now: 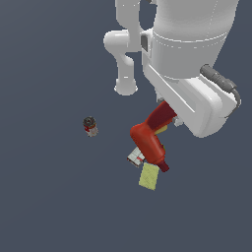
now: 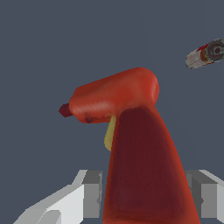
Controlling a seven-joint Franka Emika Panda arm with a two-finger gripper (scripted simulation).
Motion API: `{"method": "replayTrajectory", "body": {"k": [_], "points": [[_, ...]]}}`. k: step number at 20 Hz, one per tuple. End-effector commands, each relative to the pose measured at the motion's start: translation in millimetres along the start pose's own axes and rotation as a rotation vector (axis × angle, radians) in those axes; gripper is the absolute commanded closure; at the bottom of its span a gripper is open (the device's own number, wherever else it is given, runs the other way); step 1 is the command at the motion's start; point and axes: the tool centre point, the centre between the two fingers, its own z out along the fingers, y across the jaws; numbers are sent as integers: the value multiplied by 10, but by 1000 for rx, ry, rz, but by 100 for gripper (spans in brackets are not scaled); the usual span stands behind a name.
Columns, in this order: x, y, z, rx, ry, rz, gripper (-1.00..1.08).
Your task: Pick up a designated object from a clutter of objects.
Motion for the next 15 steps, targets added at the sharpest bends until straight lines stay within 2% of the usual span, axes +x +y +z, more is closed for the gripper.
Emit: {"method": "replayTrajectory", "body": {"k": [1, 8, 15], "points": [[38, 0, -162, 5, 2, 0, 108], [117, -7, -420, 5, 2, 0, 108], [138, -15, -486, 6, 1, 0, 108]]}}
